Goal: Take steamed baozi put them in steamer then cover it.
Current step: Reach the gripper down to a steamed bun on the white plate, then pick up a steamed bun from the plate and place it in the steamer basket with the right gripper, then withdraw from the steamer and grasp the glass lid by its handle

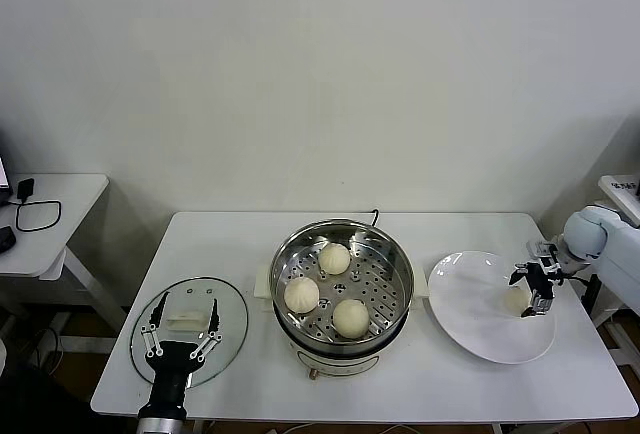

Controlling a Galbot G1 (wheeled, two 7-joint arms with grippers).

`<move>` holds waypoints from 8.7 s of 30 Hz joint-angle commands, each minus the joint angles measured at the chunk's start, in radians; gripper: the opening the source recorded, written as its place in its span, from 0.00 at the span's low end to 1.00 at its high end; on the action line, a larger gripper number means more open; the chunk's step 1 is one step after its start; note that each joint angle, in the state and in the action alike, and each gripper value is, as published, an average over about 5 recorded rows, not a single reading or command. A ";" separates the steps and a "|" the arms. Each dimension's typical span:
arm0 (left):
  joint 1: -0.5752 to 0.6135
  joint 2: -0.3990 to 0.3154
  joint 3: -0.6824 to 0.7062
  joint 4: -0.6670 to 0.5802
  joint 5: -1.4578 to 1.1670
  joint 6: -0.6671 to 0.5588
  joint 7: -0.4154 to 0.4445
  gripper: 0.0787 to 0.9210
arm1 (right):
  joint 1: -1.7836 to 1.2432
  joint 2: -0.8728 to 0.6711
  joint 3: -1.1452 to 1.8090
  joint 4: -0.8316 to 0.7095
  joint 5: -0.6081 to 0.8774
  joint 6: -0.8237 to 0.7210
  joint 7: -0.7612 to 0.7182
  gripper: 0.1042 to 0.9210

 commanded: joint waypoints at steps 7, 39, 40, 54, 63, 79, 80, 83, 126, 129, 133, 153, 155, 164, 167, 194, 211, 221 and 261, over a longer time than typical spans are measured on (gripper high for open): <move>-0.002 0.000 0.000 0.001 -0.001 0.000 -0.001 0.88 | -0.015 0.018 0.006 -0.024 -0.020 0.001 0.018 0.78; -0.012 0.014 0.007 -0.016 -0.003 0.003 -0.003 0.88 | 0.928 0.187 -0.662 0.644 0.596 -0.246 -0.095 0.67; -0.013 0.014 0.007 -0.015 -0.003 0.004 -0.003 0.88 | 0.938 0.208 -0.670 0.658 0.609 -0.257 -0.084 0.67; -0.022 0.008 0.005 -0.017 -0.005 0.007 -0.005 0.88 | 0.831 0.369 -0.712 0.684 0.573 -0.318 -0.020 0.66; -0.020 0.006 -0.004 -0.016 -0.006 0.006 -0.007 0.88 | 0.731 0.408 -0.690 0.602 0.512 -0.319 0.003 0.66; -0.023 0.006 -0.007 -0.007 -0.010 0.007 -0.007 0.88 | 0.671 0.440 -0.679 0.555 0.460 -0.317 -0.006 0.66; -0.023 0.006 -0.008 -0.006 -0.010 0.006 -0.007 0.88 | 0.669 0.440 -0.679 0.553 0.456 -0.317 -0.007 0.66; -0.023 0.006 -0.009 -0.007 -0.010 0.006 -0.008 0.88 | 0.662 0.439 -0.678 0.550 0.449 -0.316 -0.007 0.66; -0.045 0.022 -0.006 -0.011 0.130 0.039 -0.055 0.88 | 0.034 -0.015 0.144 0.756 0.572 0.063 1.322 0.88; -0.048 0.022 -0.013 -0.008 0.144 0.033 -0.055 0.88 | -0.156 -0.019 0.322 0.746 0.581 0.149 1.411 0.88; -0.057 0.024 -0.023 0.002 0.168 0.025 -0.055 0.88 | -0.417 0.016 0.561 0.737 0.578 0.233 1.439 0.88; -0.098 0.091 -0.138 0.193 0.571 0.006 -0.101 0.88 | -1.170 0.471 1.395 0.681 0.432 0.400 1.262 0.88; -0.097 0.095 -0.156 0.226 0.667 0.008 -0.107 0.88 | -1.196 0.478 1.416 0.682 0.432 0.399 1.254 0.88; -0.077 0.092 -0.189 0.347 1.016 -0.027 -0.195 0.88 | -1.232 0.510 1.429 0.668 0.423 0.388 1.229 0.88; -0.077 0.084 -0.176 0.361 1.057 -0.025 -0.214 0.88 | -1.228 0.520 1.423 0.658 0.412 0.385 1.228 0.88; -0.227 0.071 -0.131 0.532 1.116 0.059 -0.214 0.88 | -1.241 0.556 1.409 0.634 0.360 0.375 1.220 0.88; -0.288 0.069 -0.115 0.570 1.115 0.097 -0.210 0.88 | -1.256 0.564 1.420 0.629 0.340 0.381 1.213 0.88; -0.314 0.071 -0.103 0.577 1.114 0.109 -0.205 0.88 | -1.258 0.569 1.421 0.625 0.331 0.383 1.210 0.88; -0.361 0.069 -0.074 0.628 1.088 0.124 -0.160 0.40 | -1.260 0.568 1.424 0.645 0.313 0.385 1.213 0.88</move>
